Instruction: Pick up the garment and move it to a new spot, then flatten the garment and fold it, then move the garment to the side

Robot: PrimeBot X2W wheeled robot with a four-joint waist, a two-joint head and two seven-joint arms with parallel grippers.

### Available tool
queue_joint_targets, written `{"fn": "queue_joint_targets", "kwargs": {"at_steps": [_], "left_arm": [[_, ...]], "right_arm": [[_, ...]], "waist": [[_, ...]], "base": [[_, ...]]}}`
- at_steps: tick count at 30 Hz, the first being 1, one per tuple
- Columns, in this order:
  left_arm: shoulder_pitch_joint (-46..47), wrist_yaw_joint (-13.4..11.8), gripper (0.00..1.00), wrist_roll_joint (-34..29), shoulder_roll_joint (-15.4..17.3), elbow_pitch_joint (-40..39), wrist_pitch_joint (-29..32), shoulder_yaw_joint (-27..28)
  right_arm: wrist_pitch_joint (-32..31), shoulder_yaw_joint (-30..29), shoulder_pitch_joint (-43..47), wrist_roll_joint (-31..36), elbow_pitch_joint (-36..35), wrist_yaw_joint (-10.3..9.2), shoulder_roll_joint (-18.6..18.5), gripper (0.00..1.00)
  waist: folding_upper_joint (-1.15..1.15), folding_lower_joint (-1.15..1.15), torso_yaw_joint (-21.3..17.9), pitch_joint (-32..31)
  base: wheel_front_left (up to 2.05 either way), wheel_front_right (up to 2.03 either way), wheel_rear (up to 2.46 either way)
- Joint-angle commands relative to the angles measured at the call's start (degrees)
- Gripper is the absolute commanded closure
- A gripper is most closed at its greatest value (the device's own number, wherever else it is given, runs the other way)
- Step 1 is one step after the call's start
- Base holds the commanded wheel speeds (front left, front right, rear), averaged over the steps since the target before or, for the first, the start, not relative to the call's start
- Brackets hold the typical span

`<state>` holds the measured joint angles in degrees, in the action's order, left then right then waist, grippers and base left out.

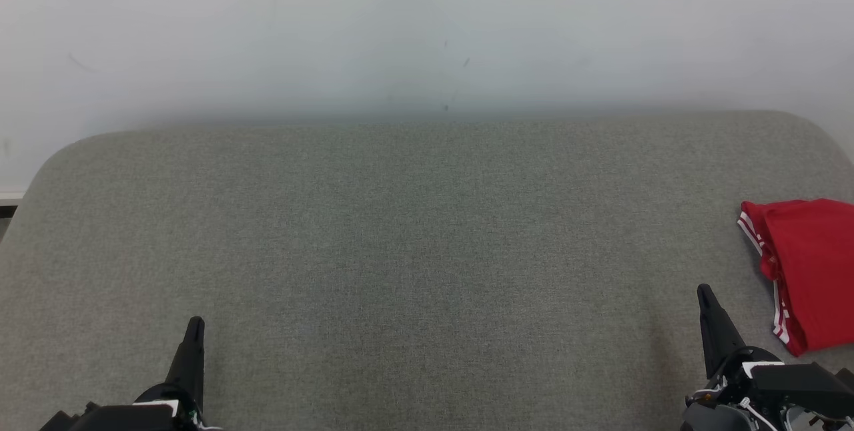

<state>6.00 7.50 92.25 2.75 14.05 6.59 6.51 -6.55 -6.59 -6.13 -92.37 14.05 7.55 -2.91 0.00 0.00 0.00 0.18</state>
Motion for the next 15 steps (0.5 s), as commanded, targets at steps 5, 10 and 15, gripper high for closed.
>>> {"fn": "queue_joint_targets", "kwargs": {"at_steps": [5, 10, 15], "left_arm": [[0.62, 0.05, 1.00, 0.32, 0.24, 0.08, 0.11, 0.03], [0.62, 0.05, 1.00, 0.32, 0.23, 0.07, 0.11, 0.04], [0.61, 0.05, 1.00, 0.32, 0.23, 0.07, 0.08, 0.04]], "right_arm": [[-0.18, -0.09, -0.24, -0.07, -0.11, -0.12, 0.11, 1.00], [-0.18, -0.08, -0.24, -0.07, -0.11, -0.12, 0.10, 1.00], [-0.17, -0.08, -0.24, -0.07, -0.11, -0.12, 0.10, 1.00]], "waist": [[0.00, 0.00, 0.00, 0.00], [0.00, 0.00, 0.00, 0.00], [0.00, 0.00, 0.00, 0.00]], "base": [[0.00, 0.00, 0.00], [0.00, 0.00, 0.00], [0.00, 0.00, 0.00]]}}
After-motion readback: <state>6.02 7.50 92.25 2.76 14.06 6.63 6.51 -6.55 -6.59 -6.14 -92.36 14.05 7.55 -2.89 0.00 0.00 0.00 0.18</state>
